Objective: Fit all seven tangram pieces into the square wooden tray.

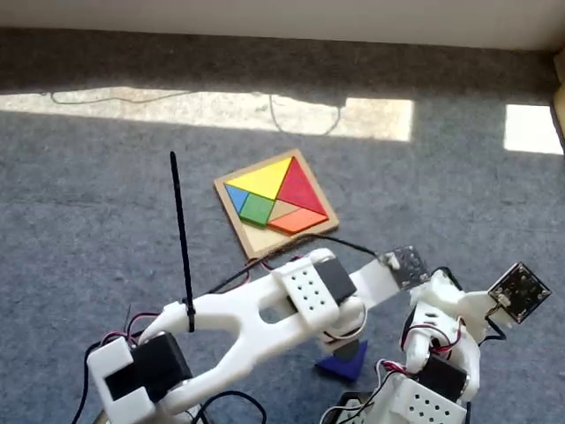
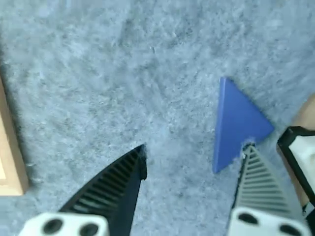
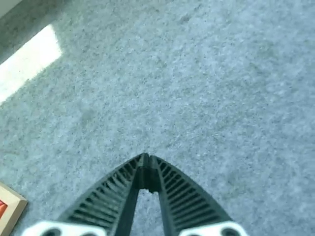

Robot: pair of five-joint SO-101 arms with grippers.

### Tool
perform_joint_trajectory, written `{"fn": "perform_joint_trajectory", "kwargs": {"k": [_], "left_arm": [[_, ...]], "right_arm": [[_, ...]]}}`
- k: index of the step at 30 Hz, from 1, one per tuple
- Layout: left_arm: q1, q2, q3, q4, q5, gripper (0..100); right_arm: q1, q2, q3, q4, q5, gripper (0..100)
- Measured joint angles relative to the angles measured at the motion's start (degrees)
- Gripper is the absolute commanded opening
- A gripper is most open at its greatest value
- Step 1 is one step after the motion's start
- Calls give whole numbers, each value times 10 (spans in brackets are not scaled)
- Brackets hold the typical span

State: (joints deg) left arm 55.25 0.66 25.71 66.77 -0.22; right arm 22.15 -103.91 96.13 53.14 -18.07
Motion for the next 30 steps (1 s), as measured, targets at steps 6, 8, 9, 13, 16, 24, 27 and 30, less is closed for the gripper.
{"fn": "perform_joint_trajectory", "kwargs": {"k": [6,8,9,13,16,24,27,30], "left_arm": [[18,-1,46,-58,2,303],[17,-1,67,-83,-5,300],[16,-1,76,-95,-18,299],[4,6,84,-103,-53,298],[-32,17,71,-100,-61,298],[-168,18,28,-91,-90,298],[-177,-9,25,-72,-91,298],[-173,-68,35,-59,-91,298]], "right_arm": [[0,0,0,0,0,10],[1,0,0,0,0,10],[3,0,0,0,0,10],[3,0,0,0,0,10],[3,0,0,0,0,10],[0,0,0,0,0,10],[0,0,0,0,0,10],[0,0,0,0,0,10]]}}
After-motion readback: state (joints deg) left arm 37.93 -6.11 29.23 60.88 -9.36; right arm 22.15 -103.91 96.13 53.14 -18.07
